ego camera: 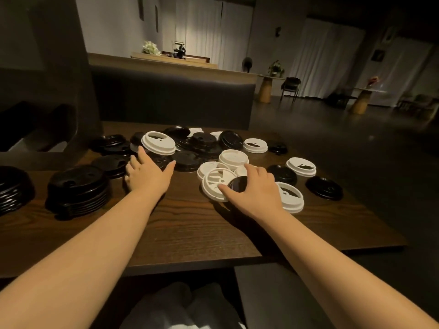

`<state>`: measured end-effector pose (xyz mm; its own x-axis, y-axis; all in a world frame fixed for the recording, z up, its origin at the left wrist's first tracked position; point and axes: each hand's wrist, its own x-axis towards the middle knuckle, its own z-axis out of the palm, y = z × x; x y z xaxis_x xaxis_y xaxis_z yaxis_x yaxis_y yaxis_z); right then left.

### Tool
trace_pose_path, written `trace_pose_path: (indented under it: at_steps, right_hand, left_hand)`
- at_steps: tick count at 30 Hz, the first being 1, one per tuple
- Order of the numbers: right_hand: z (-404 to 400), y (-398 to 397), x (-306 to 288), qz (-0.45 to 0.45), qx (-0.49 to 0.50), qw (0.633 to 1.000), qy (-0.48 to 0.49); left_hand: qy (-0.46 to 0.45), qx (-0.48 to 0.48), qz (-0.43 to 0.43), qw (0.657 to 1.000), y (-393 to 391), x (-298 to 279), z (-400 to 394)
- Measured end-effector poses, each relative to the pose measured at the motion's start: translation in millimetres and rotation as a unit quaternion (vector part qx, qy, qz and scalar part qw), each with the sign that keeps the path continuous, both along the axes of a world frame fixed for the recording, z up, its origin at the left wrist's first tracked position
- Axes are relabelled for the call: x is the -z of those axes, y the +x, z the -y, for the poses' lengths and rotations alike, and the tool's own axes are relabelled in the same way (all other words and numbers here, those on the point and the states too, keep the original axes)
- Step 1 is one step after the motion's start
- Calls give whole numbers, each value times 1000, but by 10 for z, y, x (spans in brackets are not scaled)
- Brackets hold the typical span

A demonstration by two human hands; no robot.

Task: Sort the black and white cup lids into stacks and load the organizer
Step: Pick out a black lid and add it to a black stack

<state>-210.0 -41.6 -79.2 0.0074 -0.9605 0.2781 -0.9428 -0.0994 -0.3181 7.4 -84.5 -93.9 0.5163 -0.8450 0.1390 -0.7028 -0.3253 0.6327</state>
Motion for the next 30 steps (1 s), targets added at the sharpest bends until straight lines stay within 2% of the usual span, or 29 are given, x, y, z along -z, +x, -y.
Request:
trace_pose_path:
  at_steps: [4,10,12,16,19,21,25,30]
  right_hand:
    - [4,9,70,-7,-5,1000,-21]
    - [96,322,-80,83,-50,985,-139]
    - [133,545,-117,154,-95,974,-133]
    - [213,982,-129,319,-131,937,-51]
    - [285,1151,-90,481,-108,870,24]
    - [314,1157,-42,529,-89,842,52]
    - [327,1042,4,539,-90,836,43]
    - [328,1046,72,500,-95,860,26]
  left_hand:
    - [9,-7,14,1000,78,-12,0]
    - [22,11,51,998,71,-41,-77]
    - [42,16,60,997,70,-69,-129]
    - [70,68,49,994,110,-99,-169]
    - [103,130,73,983,152,-94,-164]
    - [113,154,78,979,145,-95,-152]
    - [80,161,9,984,117,-97,-128]
    - [-28,152,-151,976,80,-88,-129]
